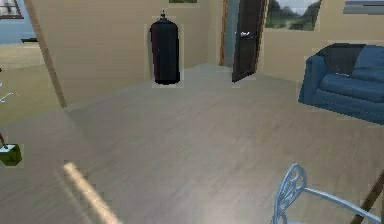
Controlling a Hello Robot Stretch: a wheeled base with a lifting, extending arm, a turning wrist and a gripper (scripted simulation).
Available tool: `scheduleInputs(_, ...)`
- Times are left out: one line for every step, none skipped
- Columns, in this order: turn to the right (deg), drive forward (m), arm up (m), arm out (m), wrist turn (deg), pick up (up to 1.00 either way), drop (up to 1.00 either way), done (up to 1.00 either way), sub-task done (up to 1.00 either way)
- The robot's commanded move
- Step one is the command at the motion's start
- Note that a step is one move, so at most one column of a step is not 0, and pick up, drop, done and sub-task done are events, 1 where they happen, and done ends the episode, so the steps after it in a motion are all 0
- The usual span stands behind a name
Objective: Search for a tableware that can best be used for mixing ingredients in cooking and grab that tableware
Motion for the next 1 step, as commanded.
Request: scheduleInputs(0.0, 0.00, 0.00, 0.00, 0.0, 0.00, 0.00, 1.00, 0.00)
